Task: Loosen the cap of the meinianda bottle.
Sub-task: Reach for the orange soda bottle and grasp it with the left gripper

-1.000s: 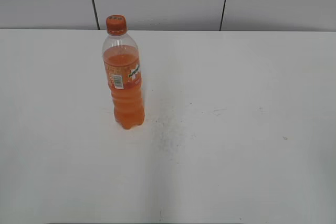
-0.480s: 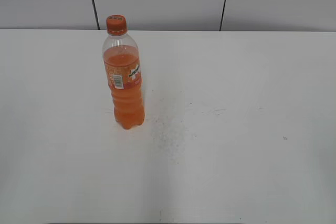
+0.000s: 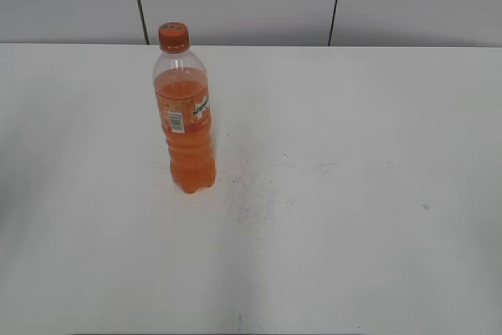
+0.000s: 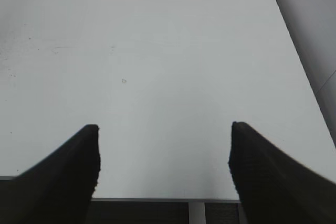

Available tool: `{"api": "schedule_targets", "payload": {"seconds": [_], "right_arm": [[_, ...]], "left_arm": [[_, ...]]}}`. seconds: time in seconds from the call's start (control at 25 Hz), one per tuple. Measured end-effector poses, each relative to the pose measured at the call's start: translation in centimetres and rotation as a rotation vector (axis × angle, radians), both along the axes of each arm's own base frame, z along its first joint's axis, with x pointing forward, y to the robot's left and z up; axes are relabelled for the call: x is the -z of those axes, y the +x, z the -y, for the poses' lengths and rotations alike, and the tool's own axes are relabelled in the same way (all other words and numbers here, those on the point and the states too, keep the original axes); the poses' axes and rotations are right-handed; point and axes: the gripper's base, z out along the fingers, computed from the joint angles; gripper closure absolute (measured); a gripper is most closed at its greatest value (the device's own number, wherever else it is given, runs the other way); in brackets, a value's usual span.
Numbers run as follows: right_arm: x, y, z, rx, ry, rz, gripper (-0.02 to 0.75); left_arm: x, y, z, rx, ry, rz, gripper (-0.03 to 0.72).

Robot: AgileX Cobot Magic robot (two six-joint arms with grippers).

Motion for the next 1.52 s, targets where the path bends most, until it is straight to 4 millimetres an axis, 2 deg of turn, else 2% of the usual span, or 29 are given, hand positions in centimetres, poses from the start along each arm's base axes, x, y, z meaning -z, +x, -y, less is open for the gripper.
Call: {"api": "schedule_targets", "payload": {"seconds": [0.16,0.24,0.44,0.6,0.8,1.0,1.24,1.32,1.52], "right_arm": [[0.0,0.0,0.0,0.000,0.000,0.000,0.166],[0.0,0.0,0.0,0.000,0.000,0.000,0.166],[0.0,0.0,0.0,0.000,0.000,0.000,0.166],[0.0,0.0,0.0,0.000,0.000,0.000,0.166],[0.0,0.0,0.0,0.000,0.000,0.000,0.166],[0.0,0.0,0.0,0.000,0.000,0.000,0.166],[0.0,0.0,0.0,0.000,0.000,0.000,0.166],[0.0,0.0,0.0,0.000,0.000,0.000,0.166],[0.0,0.0,0.0,0.000,0.000,0.000,0.166]], "left_arm": [[4.3,4.3,0.4,0.019,0.033,-0.005,0.252],[6.1,5.4,0.6,0.038,0.050,-0.013,0.252],[8.5,7.9,1.1,0.082,0.032,-0.019,0.252],[10.2,8.6,2.1,0.190,0.009,-0.084,0.252],[11.8,8.5,3.5,0.420,0.134,-0.075,0.252],[13.5,8.9,2.3,0.547,0.107,-0.071,0.252],[15.6,10.6,1.0,0.901,0.191,-0.124,0.252],[16.3,12.0,0.7,0.969,0.186,-0.165,0.229],[18.2,14.8,0.5,1.071,0.183,-0.225,0.053]]}}
